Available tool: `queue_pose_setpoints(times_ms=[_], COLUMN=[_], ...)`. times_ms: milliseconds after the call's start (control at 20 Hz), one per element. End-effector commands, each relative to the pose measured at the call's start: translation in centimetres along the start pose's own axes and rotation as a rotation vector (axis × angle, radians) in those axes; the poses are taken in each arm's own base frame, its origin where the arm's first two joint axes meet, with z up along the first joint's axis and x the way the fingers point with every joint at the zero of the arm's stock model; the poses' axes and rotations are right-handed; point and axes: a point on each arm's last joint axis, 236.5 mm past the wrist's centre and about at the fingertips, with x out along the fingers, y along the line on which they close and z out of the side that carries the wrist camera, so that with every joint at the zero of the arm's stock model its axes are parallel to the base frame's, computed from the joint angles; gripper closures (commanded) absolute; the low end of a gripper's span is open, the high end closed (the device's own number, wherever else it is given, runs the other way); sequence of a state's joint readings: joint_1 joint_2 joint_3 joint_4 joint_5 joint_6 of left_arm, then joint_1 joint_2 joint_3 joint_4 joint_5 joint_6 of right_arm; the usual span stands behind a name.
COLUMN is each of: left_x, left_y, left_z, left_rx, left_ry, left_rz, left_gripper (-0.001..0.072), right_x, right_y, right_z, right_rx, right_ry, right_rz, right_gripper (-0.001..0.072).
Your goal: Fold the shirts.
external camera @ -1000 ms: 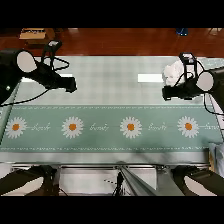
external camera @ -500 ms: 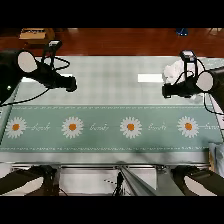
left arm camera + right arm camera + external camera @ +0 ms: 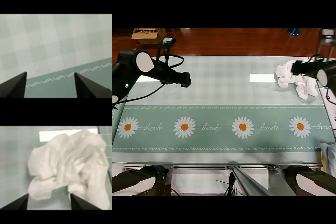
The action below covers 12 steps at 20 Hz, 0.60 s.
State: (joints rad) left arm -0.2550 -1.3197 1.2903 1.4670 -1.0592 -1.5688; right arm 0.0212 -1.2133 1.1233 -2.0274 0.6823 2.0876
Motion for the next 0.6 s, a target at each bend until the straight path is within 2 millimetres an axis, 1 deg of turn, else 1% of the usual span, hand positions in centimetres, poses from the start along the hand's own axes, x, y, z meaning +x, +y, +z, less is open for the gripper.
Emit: queue_pose_setpoints(times_ms=[0,50,100,150,300,400,550], left_x=[-0.7,-0.9,-1.0,-1.0,-1.0,-1.0,-0.8], left_y=[-0.1,-0.2,-0.6,-0.8,-0.8,-0.8,-0.8], left_z=[1.8,2.0,2.1,2.1,2.1,2.1,2.3], left_rx=[0.006,0.006,-0.002,-0.008,-0.009,-0.009,-0.010], left_ry=[-0.061,-0.067,-0.070,-0.069,-0.069,-0.069,-0.077], left_rz=[-0.002,-0.004,-0.019,-0.030,-0.031,-0.031,-0.031], left_gripper=[-0.0013,-0.0013,-0.0013,-0.0013,-0.0013,-0.0013,-0.0013], right_x=[4.0,5.4,6.6,8.0,11.5,13.8,16.7], right_y=[-8.0,-9.2,-9.6,-9.7,-9.9,-9.4,-7.8], right_z=[2.2,1.8,1.4,0.8,-2.3,-3.7,-4.2], right_rx=[0.332,0.394,0.430,0.447,0.428,0.428,0.432], right_ry=[-0.041,-0.022,-0.007,0.010,0.074,0.087,0.045], right_rz=[-0.106,-0.095,-0.076,-0.057,-0.064,-0.054,-0.007], right_gripper=[0.0136,0.0136,0.0136,0.0136,0.0136,0.0136,0.0138])
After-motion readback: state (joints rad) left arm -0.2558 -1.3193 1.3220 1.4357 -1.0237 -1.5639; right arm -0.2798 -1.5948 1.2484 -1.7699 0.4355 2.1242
